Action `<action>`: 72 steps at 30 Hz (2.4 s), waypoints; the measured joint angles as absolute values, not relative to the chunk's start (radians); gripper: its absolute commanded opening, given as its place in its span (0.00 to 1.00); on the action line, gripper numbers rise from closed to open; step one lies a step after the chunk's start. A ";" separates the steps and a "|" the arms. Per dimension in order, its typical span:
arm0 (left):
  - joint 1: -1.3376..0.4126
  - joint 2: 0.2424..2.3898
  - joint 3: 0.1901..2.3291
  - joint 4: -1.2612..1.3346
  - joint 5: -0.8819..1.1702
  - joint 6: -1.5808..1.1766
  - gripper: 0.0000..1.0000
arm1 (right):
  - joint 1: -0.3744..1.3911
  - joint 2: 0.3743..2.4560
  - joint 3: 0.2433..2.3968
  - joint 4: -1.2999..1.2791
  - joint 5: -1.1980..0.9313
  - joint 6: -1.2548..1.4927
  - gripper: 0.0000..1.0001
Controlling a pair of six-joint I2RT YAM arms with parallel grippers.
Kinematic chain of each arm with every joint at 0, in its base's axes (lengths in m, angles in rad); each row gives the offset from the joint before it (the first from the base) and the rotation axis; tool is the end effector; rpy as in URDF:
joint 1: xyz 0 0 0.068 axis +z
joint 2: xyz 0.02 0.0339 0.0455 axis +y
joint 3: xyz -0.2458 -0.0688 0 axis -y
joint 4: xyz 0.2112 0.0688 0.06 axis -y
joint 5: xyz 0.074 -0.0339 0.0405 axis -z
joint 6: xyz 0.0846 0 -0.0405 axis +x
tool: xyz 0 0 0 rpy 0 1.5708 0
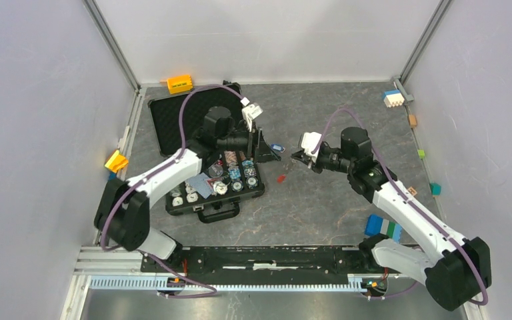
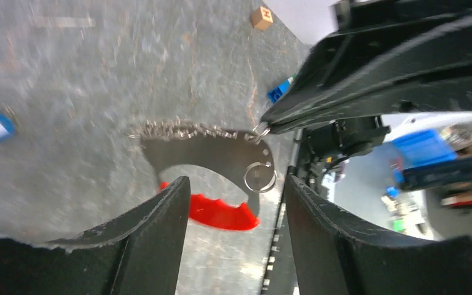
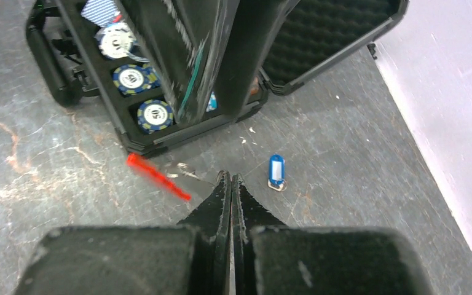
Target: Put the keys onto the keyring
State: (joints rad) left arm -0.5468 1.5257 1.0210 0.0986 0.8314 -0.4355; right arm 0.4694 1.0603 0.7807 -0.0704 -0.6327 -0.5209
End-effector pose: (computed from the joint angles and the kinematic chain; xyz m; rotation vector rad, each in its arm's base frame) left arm 0.2606 -0.2318 0.2577 0.7069 2.0076 -1.4304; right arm 0.2031 0.1591 0.2786 -1.2467 1.4207 0.5697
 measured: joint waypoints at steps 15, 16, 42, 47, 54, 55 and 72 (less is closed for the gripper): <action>-0.575 1.315 0.938 -0.079 1.023 0.511 0.69 | 0.469 1.104 0.869 -0.437 -0.955 -0.869 0.00; -0.578 1.316 0.934 -0.105 1.041 0.574 0.70 | 0.469 1.116 0.888 -0.470 -0.974 -0.899 0.00; -0.748 1.554 0.939 -0.096 1.112 0.905 0.80 | 0.471 1.126 0.916 -0.706 -1.132 -1.093 0.00; -0.748 1.570 0.943 -0.094 1.134 0.906 0.81 | 0.471 1.127 0.922 -0.728 -1.145 -1.108 0.00; -0.748 1.582 0.978 -0.174 1.169 0.986 0.81 | 0.472 1.131 0.929 -0.746 -1.152 -1.126 0.00; -0.748 1.582 0.984 -0.193 1.175 1.006 0.82 | 0.473 1.132 0.929 -0.748 -1.152 -1.127 0.00; -0.784 1.666 1.094 -0.457 1.216 1.230 0.38 | 0.478 1.159 0.935 -0.773 -1.170 -1.143 0.00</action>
